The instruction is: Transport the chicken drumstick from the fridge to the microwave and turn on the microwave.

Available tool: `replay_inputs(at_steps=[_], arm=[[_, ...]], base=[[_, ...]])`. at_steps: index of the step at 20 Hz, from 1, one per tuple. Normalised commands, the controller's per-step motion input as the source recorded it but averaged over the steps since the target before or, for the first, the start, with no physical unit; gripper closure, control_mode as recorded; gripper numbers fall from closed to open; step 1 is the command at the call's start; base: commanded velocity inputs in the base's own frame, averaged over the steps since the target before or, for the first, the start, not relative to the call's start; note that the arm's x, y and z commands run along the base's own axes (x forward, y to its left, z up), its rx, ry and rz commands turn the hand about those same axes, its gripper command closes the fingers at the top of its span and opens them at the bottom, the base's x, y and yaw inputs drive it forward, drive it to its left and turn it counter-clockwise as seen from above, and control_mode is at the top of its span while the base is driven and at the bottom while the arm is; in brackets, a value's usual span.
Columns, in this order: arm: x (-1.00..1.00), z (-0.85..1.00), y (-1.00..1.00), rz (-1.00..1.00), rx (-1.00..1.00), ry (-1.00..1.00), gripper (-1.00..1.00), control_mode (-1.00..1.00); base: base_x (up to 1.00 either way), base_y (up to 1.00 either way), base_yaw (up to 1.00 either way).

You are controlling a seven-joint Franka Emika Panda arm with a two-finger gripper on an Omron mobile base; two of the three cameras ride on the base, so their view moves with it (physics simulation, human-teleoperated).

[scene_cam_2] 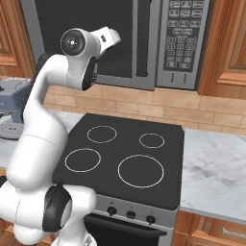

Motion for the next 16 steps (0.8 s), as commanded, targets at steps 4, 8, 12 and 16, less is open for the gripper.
replay_inputs(at_steps=[4, 8, 12, 16], arm=[[0.28, 0.0, 0.0, 0.08, 0.07, 0.05, 1.0, -1.0], [0.41, -0.04, 0.0, 0.03, 0.06, 0.02, 1.0, -1.0], [0.47, -0.16, 0.0, 0.0, 0.05, 0.01, 1.0, -1.0], [0.43, -0.19, 0.0, 0.0, 0.05, 0.01, 1.0, -1.0]], base=[[0.0, 0.0, 0.0], [0.0, 0.0, 0.0], [0.0, 0.0, 0.0], [0.0, 0.0, 0.0]])
